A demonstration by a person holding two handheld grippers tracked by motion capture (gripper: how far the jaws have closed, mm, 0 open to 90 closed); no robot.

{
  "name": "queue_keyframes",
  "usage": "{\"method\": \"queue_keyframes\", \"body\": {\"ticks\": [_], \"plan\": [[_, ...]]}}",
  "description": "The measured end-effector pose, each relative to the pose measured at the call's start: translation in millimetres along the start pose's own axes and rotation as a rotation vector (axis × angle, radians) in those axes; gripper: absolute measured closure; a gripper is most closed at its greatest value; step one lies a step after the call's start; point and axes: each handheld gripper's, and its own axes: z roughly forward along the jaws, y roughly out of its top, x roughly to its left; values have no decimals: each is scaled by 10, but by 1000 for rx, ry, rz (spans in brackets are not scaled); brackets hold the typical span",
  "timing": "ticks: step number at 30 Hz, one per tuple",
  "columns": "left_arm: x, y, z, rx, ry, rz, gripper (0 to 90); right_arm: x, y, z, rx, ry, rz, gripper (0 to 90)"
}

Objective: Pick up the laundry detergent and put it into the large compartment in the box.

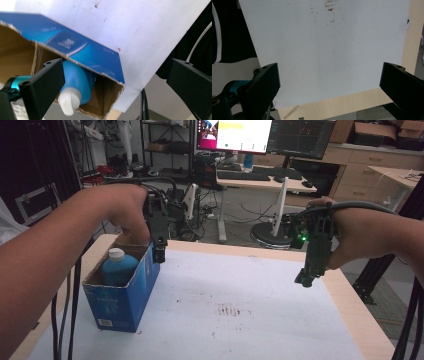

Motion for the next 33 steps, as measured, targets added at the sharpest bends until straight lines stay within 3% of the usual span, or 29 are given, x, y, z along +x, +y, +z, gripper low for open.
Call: {"method": "queue_keyframes", "body": {"ticks": [5,7,9,19,26,33], "plan": [[-47,104,30,-5,-3,58,16,-2,22,19,7,9,-5,20],[-73,197,68,-14,31,108,16,-10,30,20,7,8,-4,20],[-88,251,105,-10,38,136,16,-9,37,20,6,4,-1,20],[-195,451,233,-40,2,217,16,-31,69,6,-2,5,-36,20],[-303,529,226,-74,-47,330,16,-27,53,22,1,8,-40,20],[-326,557,231,-60,-73,367,16,-20,33,40,6,9,-34,20]]}}
